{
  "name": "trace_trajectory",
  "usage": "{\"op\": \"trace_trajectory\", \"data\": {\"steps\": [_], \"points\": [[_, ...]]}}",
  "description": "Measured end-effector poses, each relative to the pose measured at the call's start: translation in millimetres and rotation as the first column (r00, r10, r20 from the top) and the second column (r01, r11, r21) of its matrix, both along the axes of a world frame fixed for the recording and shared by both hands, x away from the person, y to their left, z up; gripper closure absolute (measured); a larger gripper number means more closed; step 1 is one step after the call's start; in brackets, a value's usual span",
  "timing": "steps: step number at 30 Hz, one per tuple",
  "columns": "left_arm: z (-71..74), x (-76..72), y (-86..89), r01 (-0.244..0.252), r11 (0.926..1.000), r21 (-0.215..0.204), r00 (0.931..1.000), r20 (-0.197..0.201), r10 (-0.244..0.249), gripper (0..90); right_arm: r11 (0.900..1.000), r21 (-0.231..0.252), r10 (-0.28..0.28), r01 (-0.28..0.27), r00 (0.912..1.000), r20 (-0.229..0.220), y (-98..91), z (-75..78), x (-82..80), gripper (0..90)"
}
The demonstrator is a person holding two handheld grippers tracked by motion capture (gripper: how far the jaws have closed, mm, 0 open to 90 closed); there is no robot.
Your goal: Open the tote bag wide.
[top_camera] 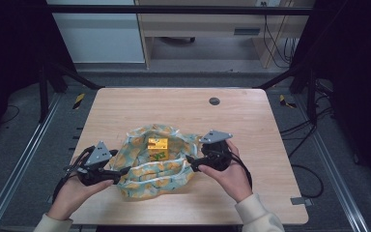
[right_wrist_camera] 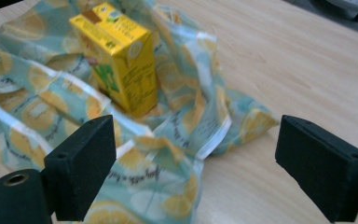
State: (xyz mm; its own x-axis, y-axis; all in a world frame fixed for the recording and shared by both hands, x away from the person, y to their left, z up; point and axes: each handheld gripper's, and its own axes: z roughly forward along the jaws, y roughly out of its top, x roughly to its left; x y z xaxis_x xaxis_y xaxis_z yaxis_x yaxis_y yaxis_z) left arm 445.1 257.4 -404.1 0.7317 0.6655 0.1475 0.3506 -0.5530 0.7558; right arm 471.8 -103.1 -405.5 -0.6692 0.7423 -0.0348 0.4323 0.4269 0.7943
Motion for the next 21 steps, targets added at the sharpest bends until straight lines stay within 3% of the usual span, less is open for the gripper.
{"op": "trace_trajectory", "data": {"steps": [9,14,18,21], "points": [[0.1,46.6,-4.6,-0.051,0.9946,0.090,0.9987,0.004,0.051,24.9,1.0000,-0.002,-0.002,0.002,0.9996,-0.026,5.6,-32.7,-13.8,8.7],[-10.3,67.8,-3.3,-0.085,0.9946,0.059,0.9961,-0.017,0.086,23.3,1.0000,-0.009,0.001,-0.002,0.9986,-0.054,10.9,-44.1,-9.6,6.8],[-20.8,74.1,-5.7,-0.076,0.9954,0.059,0.9964,-0.032,0.078,22.2,0.9996,-0.027,-0.005,0.004,0.9975,-0.071,14.1,-54.7,-6.0,7.7],[-28.2,75.2,-8.4,-0.066,0.9959,0.062,0.9966,-0.045,0.069,20.6,0.9979,-0.065,0.001,-0.007,0.9956,-0.093,18.0,-63.6,-5.6,13.2]]}}
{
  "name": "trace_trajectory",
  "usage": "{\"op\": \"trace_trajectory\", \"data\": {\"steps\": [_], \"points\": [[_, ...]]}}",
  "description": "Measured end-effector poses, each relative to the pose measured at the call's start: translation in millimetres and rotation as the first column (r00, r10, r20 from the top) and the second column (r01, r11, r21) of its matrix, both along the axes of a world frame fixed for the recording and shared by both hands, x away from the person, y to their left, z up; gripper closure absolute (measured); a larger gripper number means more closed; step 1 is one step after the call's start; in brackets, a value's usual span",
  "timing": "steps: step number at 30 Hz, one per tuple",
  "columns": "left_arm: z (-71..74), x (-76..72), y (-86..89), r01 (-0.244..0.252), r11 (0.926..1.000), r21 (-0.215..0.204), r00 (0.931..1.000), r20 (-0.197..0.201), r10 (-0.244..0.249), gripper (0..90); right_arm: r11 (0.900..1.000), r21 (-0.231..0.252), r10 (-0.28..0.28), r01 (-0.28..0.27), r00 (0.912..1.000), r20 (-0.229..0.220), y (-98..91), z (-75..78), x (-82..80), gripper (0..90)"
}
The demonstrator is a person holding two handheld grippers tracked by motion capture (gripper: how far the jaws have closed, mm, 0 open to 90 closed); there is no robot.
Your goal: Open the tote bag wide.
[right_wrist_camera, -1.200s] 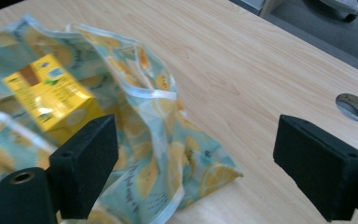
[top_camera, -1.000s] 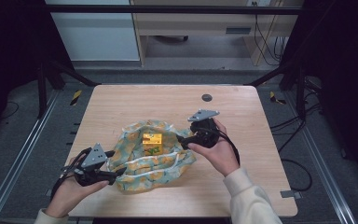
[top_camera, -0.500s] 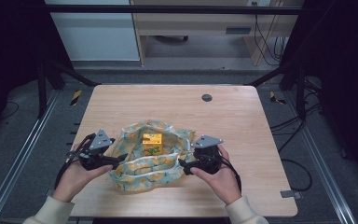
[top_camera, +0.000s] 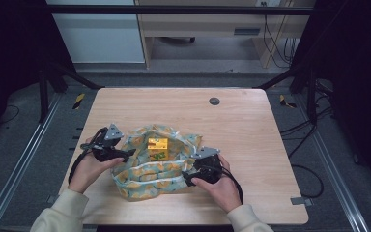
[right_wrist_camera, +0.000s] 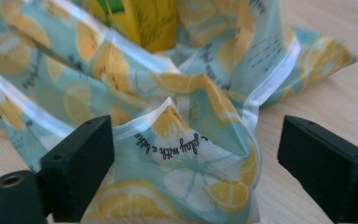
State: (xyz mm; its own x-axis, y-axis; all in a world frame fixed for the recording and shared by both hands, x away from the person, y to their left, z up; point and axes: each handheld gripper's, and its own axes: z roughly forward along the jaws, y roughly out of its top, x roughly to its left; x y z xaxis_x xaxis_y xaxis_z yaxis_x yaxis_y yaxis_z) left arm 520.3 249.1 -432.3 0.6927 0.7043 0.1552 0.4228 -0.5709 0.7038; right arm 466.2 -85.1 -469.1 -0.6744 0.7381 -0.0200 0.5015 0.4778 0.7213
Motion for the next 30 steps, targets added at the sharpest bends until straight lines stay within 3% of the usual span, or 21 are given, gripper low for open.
{"op": "trace_trajectory", "data": {"steps": [5,9,14,18,23,26,30], "points": [[-11.7,4.5,-1.2,0.012,0.9998,0.014,0.9994,-0.034,-0.011,20.5,0.9997,-0.012,0.022,-0.023,0.9995,-0.024,2.0,-5.4,-1.7,35.6],[-17.6,8.8,-6.1,0.016,0.9996,0.023,0.9987,-0.049,-0.015,28.6,0.9992,-0.017,0.037,-0.037,0.9991,-0.022,1.8,-6.8,-2.9,60.9],[-18.8,11.9,-8.2,0.005,0.9991,0.041,0.9993,-0.037,-0.004,65.0,0.9979,-0.024,0.059,-0.060,0.9974,-0.040,0.8,-10.1,-2.4,83.3],[-8.6,9.1,-3.0,-0.012,0.9999,-0.007,0.9999,0.004,0.012,79.6,0.9971,-0.014,0.074,-0.075,0.9966,-0.036,-4.5,-6.8,-3.0,87.9],[13.8,4.2,4.8,-0.039,0.9965,-0.074,0.9957,0.080,0.045,82.6,0.9994,0.001,0.036,-0.036,0.9993,0.014,-20.4,7.4,-4.4,88.4],[15.1,7.3,6.6,-0.042,0.9974,-0.059,0.9961,0.074,0.047,82.6,0.9998,0.010,0.016,-0.017,0.9989,0.045,-32.8,16.1,-5.8,88.4],[3.4,15.5,7.0,-0.055,0.9981,-0.028,0.9974,0.046,0.056,82.1,1.0000,-0.004,-0.005,0.005,0.9991,0.042,-45.0,13.5,-2.3,88.2]]}}
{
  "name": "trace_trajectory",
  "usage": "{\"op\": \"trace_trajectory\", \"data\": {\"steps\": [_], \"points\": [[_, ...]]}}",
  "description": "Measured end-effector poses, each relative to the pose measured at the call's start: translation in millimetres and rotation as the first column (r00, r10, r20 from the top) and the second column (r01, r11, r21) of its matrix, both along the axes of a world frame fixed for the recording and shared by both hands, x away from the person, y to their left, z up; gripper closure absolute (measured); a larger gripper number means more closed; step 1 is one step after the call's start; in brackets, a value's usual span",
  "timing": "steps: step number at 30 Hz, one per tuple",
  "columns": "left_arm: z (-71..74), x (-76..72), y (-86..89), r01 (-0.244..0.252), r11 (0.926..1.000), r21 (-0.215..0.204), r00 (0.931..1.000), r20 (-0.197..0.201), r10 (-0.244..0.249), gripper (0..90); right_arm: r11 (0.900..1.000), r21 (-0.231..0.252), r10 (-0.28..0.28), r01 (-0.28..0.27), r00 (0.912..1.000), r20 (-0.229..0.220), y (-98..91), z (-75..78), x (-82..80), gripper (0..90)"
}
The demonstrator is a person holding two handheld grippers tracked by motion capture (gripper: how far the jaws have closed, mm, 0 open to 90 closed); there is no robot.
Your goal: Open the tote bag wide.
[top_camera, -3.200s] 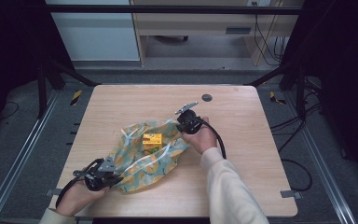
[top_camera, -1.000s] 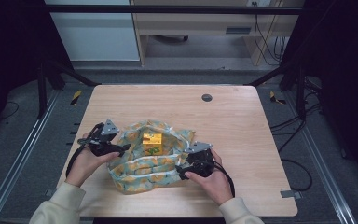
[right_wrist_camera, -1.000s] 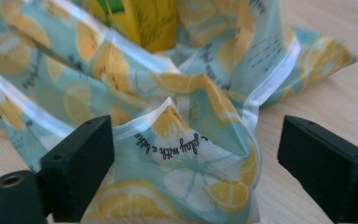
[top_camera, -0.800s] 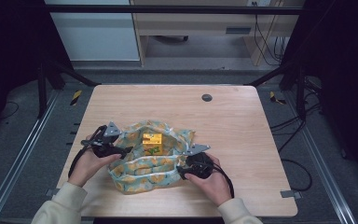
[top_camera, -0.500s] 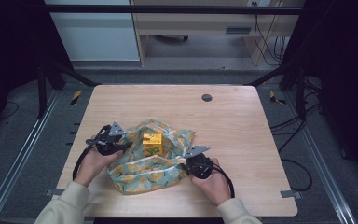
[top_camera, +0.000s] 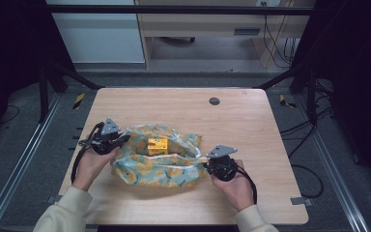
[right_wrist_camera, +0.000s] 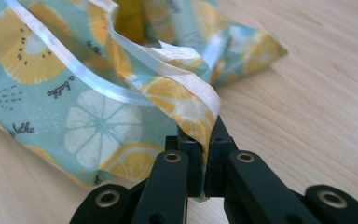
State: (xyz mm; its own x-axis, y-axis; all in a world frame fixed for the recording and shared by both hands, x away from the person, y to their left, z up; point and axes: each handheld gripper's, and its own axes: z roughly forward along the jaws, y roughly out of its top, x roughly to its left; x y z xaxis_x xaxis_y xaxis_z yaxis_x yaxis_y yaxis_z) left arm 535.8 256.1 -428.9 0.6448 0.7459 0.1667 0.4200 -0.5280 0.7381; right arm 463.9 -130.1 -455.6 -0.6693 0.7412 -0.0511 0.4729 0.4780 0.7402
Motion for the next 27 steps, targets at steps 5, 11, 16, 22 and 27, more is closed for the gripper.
{"op": "trace_trajectory", "data": {"steps": [5,11,16,22,27], "points": [[-22.2,11.9,-2.2,-0.005,0.9982,0.061,0.9986,-0.052,0.008,82.3,0.9984,-0.048,-0.033,0.031,0.9987,-0.040,-16.9,-13.1,7.0,88.9],[-31.0,13.5,-3.3,0.007,0.9970,0.077,0.9965,-0.083,0.000,83.1,0.9981,-0.048,-0.040,0.037,0.9975,-0.058,-23.3,-16.0,5.3,89.6],[-37.5,12.7,-1.0,0.014,0.9966,0.081,0.9936,-0.113,-0.005,83.0,0.9982,-0.059,-0.001,-0.003,0.9976,-0.070,-18.9,-17.3,2.5,89.8],[-43.6,13.9,2.8,0.015,0.9962,0.086,0.9909,-0.135,-0.003,83.4,0.9961,-0.086,0.015,-0.023,0.9955,-0.093,-16.3,-19.2,0.2,90.0],[-47.4,14.6,7.9,0.011,0.9965,0.083,0.9887,-0.150,0.001,83.5,0.9940,-0.106,0.019,-0.030,0.9941,-0.107,-18.4,-20.1,-1.7,90.0]]}}
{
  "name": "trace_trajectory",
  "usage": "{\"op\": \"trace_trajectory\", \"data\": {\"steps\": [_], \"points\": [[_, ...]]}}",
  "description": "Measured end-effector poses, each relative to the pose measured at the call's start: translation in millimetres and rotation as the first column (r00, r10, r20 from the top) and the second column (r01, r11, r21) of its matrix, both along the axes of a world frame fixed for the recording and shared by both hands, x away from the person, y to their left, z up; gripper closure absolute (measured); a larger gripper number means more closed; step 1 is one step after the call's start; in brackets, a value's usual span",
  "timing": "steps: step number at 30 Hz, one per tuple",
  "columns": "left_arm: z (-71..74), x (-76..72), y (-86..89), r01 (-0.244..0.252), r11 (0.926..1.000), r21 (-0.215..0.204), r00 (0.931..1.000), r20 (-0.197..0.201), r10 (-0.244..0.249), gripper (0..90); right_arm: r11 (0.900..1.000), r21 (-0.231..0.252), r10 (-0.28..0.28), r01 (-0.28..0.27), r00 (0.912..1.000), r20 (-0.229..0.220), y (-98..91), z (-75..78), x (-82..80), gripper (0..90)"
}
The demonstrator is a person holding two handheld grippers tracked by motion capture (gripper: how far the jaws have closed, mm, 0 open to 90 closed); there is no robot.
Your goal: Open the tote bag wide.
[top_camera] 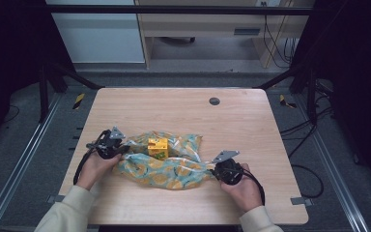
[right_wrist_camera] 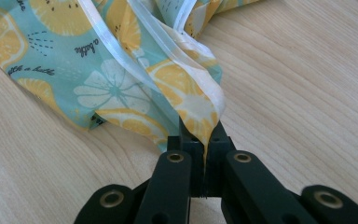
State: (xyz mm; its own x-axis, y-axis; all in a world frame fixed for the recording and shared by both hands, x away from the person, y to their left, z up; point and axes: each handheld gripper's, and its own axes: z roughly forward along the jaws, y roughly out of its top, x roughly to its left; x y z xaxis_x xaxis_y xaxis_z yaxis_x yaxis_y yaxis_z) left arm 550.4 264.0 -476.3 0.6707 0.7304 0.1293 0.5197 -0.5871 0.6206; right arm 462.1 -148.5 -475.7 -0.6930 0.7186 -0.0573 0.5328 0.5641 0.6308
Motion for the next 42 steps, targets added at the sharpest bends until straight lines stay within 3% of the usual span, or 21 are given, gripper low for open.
{"op": "trace_trajectory", "data": {"steps": [9,42], "points": [[-0.3,-0.8,-1.6,0.006,1.0000,0.006,1.0000,-0.007,-0.006,88.7,0.9999,-0.011,-0.011,0.011,0.9995,-0.031,-3.0,-2.4,0.3,90.0],[-2.6,-0.5,-2.4,0.000,0.9996,0.029,1.0000,-0.005,0.000,89.4,0.9994,-0.023,-0.025,0.024,0.9988,-0.042,-2.6,-5.1,2.5,90.0]]}}
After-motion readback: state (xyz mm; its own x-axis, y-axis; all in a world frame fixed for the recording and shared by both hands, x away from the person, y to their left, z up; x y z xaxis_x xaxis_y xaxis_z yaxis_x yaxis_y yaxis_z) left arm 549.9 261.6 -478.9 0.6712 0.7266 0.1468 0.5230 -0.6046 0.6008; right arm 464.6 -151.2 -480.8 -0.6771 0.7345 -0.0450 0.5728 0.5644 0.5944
